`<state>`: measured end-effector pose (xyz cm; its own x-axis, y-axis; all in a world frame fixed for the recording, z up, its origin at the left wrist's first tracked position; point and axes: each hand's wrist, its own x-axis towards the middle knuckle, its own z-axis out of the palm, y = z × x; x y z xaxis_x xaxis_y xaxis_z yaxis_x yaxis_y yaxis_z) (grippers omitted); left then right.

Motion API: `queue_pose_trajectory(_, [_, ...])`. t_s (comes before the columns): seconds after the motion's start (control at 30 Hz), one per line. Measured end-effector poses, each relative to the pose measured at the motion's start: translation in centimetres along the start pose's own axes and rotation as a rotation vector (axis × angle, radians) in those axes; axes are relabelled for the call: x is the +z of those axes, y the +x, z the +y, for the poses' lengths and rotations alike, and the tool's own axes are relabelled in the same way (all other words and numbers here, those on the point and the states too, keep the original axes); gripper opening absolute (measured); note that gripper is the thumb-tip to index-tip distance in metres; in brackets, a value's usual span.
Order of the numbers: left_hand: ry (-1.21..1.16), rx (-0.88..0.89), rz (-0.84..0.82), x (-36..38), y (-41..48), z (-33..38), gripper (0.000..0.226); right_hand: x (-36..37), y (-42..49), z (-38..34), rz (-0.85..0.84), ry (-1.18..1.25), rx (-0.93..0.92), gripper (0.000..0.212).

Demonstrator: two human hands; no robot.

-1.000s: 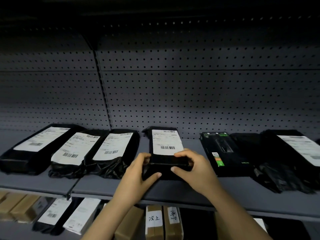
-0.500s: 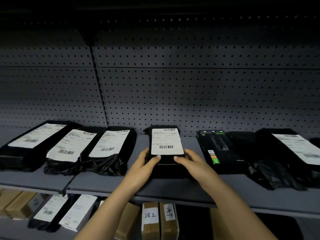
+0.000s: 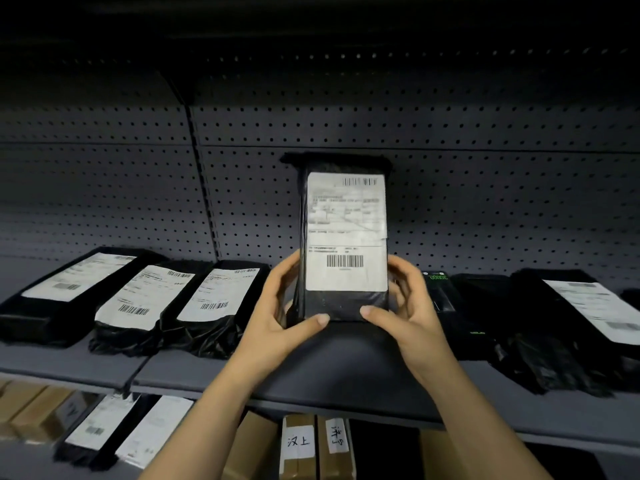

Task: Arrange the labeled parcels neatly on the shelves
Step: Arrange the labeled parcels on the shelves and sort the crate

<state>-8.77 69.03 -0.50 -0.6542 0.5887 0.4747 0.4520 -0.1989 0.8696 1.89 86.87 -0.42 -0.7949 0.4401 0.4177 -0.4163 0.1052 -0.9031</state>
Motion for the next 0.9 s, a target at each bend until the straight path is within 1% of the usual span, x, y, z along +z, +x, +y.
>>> queue_pose_trajectory(0.17, [-0.014, 0.109, -0.026, 0.1, 0.7, 1.1, 0.088, -0.3, 0.0, -1.2, -0.042, -0.016, -0.137, 0.074])
queue_pose_trajectory(0.3, [-0.032, 0.155, -0.046, 0.3, 0.8, 1.5, 0.088, -0.6, -0.1, -1.6, -0.046, -0.016, -0.175, 0.076])
queue_pose_trajectory(0.53, [-0.058, 0.184, -0.044, 0.4, 0.8, 1.6, 0.087, -0.5, -0.3, -1.9, -0.049, -0.019, -0.197, 0.076])
queue_pose_trajectory(0.67, [-0.036, 0.173, -0.029, 0.2, 0.8, 1.7, 0.086, -0.1, -0.1, -1.9, -0.049, -0.016, -0.168, 0.079])
queue_pose_trajectory(0.77, [0.029, 0.152, 0.0, -0.2, 0.6, 1.5, 0.083, 0.5, 0.0, -1.6, -0.051, -0.021, -0.101, 0.084])
queue_pose_trajectory(0.9, [0.119, 0.016, 0.04, -0.4, -0.1, 1.1, 0.073, 1.4, 0.3, -0.1, -0.036, -0.092, 0.041, 0.079])
